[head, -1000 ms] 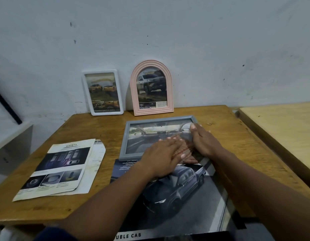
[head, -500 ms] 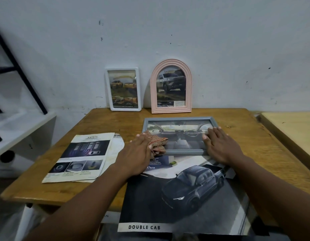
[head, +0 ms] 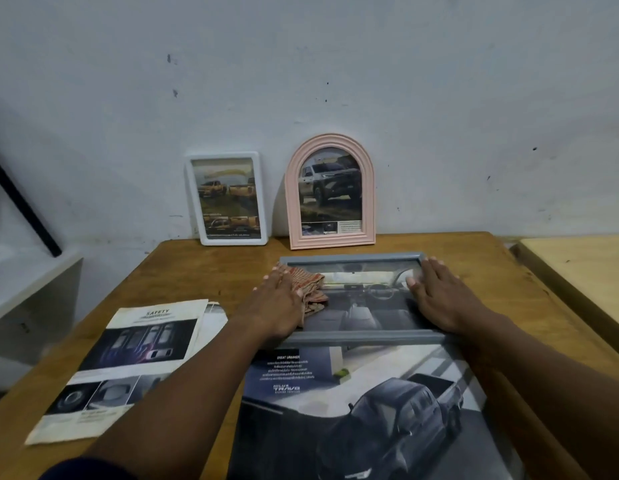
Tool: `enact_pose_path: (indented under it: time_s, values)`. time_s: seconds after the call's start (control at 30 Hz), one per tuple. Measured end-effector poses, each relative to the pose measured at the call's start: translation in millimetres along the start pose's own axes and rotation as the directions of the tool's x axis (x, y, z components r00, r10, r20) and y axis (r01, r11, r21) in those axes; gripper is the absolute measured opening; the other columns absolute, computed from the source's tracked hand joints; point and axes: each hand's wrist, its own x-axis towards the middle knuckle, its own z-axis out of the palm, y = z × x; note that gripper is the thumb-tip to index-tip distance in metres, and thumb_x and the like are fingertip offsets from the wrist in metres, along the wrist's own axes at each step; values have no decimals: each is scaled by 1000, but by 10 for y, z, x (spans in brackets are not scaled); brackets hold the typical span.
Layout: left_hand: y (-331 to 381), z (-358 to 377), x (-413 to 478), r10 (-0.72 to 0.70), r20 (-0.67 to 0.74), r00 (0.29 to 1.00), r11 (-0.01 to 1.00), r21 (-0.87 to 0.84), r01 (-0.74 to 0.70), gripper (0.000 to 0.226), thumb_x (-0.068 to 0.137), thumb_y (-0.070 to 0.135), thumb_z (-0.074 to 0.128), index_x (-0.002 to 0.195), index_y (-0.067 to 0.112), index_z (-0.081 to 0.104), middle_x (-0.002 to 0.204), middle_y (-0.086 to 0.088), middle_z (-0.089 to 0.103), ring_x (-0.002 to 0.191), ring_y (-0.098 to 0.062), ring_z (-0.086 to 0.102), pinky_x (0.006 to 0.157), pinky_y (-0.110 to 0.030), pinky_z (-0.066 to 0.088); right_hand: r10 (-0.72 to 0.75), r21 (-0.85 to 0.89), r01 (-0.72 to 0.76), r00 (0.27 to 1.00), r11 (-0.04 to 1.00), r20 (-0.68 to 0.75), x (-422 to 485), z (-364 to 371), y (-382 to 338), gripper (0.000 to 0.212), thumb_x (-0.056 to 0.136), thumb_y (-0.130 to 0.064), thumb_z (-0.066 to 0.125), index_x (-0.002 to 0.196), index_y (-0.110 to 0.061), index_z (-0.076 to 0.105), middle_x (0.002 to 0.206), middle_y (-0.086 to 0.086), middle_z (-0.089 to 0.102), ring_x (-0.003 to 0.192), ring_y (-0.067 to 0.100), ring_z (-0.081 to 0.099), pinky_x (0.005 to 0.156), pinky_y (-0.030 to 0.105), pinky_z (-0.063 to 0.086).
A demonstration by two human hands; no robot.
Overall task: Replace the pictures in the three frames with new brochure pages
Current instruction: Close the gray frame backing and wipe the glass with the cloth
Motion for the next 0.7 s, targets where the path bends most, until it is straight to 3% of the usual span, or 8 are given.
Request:
enact_pose_path:
  time_s: [0.23, 0.43, 0.6, 0.7]
  values:
    - [87, -90, 605, -35, 7, 999, 999, -15, 35, 62, 108, 45, 22, 163, 19, 7, 171, -5, -4, 157, -25, -3, 126, -45, 6, -50, 118, 56, 997, 991, -51, -11, 48, 51, 86, 92, -64, 12, 159, -10, 9, 167, 9, 10, 153, 22, 11, 123, 43, 17]
    - [153, -89, 1001, -14, 5, 1000, 998, 62, 14, 63, 108, 45, 21, 162, 15, 13, 170, -10, 7, 156, -29, 7, 126, -42, 8, -13, 113, 23, 997, 993, -82, 7, 76, 73, 74, 100, -57, 21, 159, -12, 12, 166, 13, 13, 153, 24, 11, 121, 36, 11]
    - [312, -94, 863, 69, -1, 998, 978, 198, -67, 62, 107, 45, 20, 163, 18, 10, 170, -9, 10, 156, -29, 8, 126, -43, 8, -37, 99, 42, 998, 994, -51, -11, 72, 73, 74, 101, -58, 23, 159, -15, 5, 167, 13, 9, 154, 25, 8, 123, 39, 10]
    - [611, 11, 786, 197, 40, 980, 974, 110, -200, 63, 108, 46, 20, 162, 17, 10, 170, -7, 7, 156, -26, 4, 126, -45, 8, -71, 83, 73, 997, 994, -28, -43, 43, 51, 75, 101, -56, 22, 159, -15, -1, 167, 11, 6, 154, 23, 6, 124, 40, 10]
